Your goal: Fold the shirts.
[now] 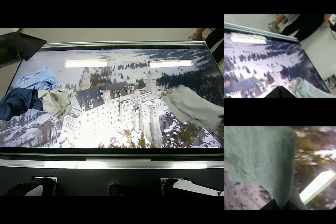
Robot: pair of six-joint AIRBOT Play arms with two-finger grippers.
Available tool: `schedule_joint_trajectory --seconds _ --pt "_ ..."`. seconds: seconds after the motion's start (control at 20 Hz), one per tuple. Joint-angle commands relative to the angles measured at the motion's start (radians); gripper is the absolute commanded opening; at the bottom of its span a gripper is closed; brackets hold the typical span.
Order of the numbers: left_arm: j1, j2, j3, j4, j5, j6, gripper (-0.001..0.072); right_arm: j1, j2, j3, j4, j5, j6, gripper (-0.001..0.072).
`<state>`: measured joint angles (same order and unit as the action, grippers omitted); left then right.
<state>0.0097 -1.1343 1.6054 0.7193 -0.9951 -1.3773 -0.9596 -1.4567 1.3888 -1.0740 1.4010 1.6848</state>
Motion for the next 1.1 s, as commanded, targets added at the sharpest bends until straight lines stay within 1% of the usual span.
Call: schedule_joint_trajectory --seconds 0.0,0.05,0.2,0.3,0.45,0.55,0.6,0.65,0.7,0.75,0.85,0.9,0.95,1.0,1.05 --pt "-0.005 0.001 0.000 0.000 0.000 0.000 0.0037 -0.119 0.056 -0.126 -0.254 0.040 0.096 0.0039" --pt "-0.006 0.001 0.000 0.000 0.000 0.000 0.0036 -0.122 0.074 -0.198 -0.294 0.023 0.112 0.0039" --pt "-0.007 0.001 0.000 0.000 0.000 0.000 0.0036 -0.122 0.098 -0.358 -0.343 -0.044 0.101 0.0039" --pt "-0.007 0.001 0.000 0.000 -0.001 0.000 0.0036 -0.122 0.098 -0.386 -0.385 -0.067 0.079 0.0040" --pt "-0.007 0.001 0.000 0.000 -0.005 0.000 0.0036 -0.122 0.098 -0.386 -0.456 -0.070 0.077 0.0040" --pt "-0.007 0.001 0.000 0.000 -0.008 0.000 0.0037 -0.122 0.098 -0.386 -0.462 -0.062 0.077 0.0041" --pt "-0.007 0.001 0.000 0.000 -0.008 0.000 0.0037 -0.122 0.098 -0.386 -0.462 -0.059 0.077 0.0056" --pt "-0.007 0.001 0.000 0.000 -0.008 0.000 0.0036 -0.122 0.098 -0.386 -0.462 -0.056 0.077 0.0254" --pt "-0.007 0.001 0.000 0.000 -0.008 0.000 0.0036 -0.122 0.099 -0.383 -0.472 -0.055 0.065 0.0568" --pt "-0.007 0.001 0.001 0.000 -0.006 0.000 0.0036 -0.122 0.099 -0.365 -0.484 -0.026 0.038 0.0660" --pt "-0.007 0.000 0.006 0.001 0.013 0.001 0.0035 -0.122 0.099 -0.261 -0.506 0.027 0.028 0.0654" --pt "-0.007 0.000 0.018 0.021 0.024 0.000 0.0035 -0.120 0.099 -0.165 -0.498 0.035 0.011 0.0655" --pt "-0.010 0.000 0.042 0.084 0.031 -0.001 0.0034 -0.108 0.100 -0.055 -0.477 0.025 -0.007 0.0655" --pt "-0.020 -0.008 0.075 0.208 0.031 -0.023 0.0033 -0.077 0.100 0.075 -0.459 -0.006 -0.030 0.0655" --pt "-0.039 -0.026 0.112 0.386 0.022 -0.079 0.0033 -0.029 0.100 0.188 -0.451 -0.057 -0.053 0.0655"
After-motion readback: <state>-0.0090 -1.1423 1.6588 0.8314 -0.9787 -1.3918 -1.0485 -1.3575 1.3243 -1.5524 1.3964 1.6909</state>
